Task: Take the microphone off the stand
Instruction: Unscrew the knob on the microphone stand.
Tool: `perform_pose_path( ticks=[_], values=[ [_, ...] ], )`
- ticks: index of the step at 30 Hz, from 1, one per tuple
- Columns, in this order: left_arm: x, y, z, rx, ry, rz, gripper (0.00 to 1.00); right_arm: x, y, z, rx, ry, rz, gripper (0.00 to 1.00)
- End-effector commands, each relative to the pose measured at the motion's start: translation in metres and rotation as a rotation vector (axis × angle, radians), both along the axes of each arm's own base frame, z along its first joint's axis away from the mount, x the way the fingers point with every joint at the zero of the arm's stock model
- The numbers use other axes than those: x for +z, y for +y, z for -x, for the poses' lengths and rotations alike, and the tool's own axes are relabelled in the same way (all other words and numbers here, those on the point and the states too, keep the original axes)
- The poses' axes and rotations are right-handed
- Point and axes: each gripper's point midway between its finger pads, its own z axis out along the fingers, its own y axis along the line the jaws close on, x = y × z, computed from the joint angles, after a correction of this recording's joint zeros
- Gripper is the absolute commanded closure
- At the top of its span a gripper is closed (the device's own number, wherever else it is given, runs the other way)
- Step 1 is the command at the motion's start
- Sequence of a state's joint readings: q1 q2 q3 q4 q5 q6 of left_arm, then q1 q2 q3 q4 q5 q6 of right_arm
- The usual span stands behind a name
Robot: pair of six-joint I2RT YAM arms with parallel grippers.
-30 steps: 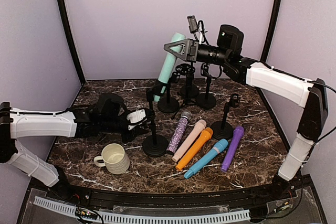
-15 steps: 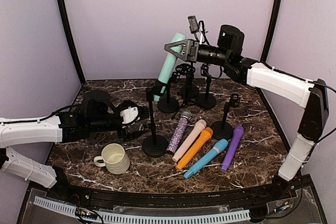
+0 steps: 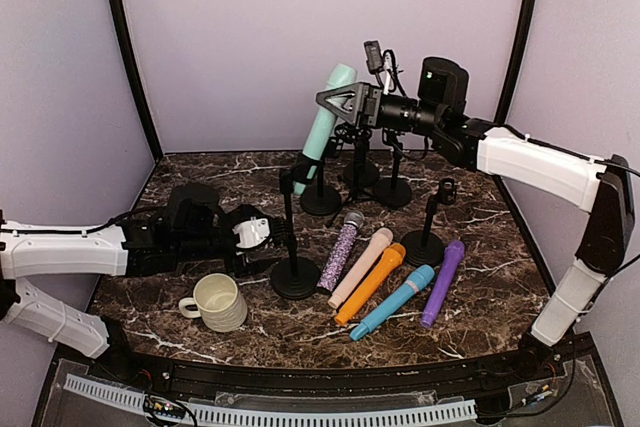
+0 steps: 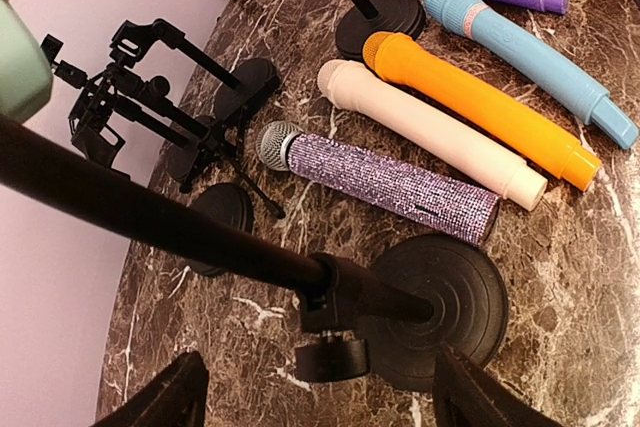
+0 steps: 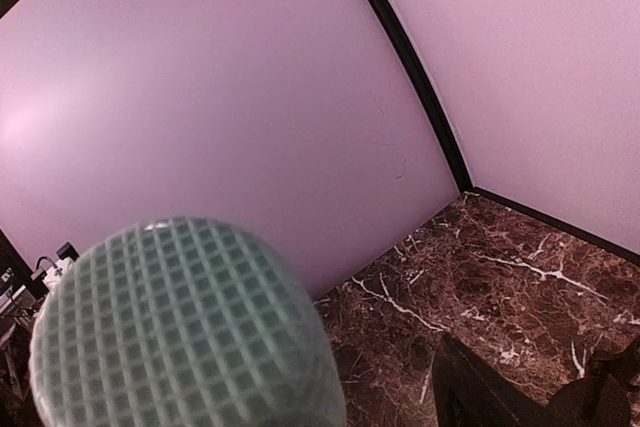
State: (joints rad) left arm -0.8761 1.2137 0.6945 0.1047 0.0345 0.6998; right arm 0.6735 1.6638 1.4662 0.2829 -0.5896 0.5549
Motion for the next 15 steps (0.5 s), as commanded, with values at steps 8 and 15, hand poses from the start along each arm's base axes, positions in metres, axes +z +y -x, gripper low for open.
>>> perform_pose_path(
  ticks=[8,15],
  values=[
    [-0.004,-0.007,-0.014,0.053,-0.063,-0.026,0.45,0.030,-0.019,0.010,-0.064,-0.074,-0.051,0.13],
    [-0.011,-0.006,-0.016,0.069,-0.046,-0.044,0.61,0.032,-0.018,0.011,-0.058,-0.078,-0.055,0.13]
  ],
)
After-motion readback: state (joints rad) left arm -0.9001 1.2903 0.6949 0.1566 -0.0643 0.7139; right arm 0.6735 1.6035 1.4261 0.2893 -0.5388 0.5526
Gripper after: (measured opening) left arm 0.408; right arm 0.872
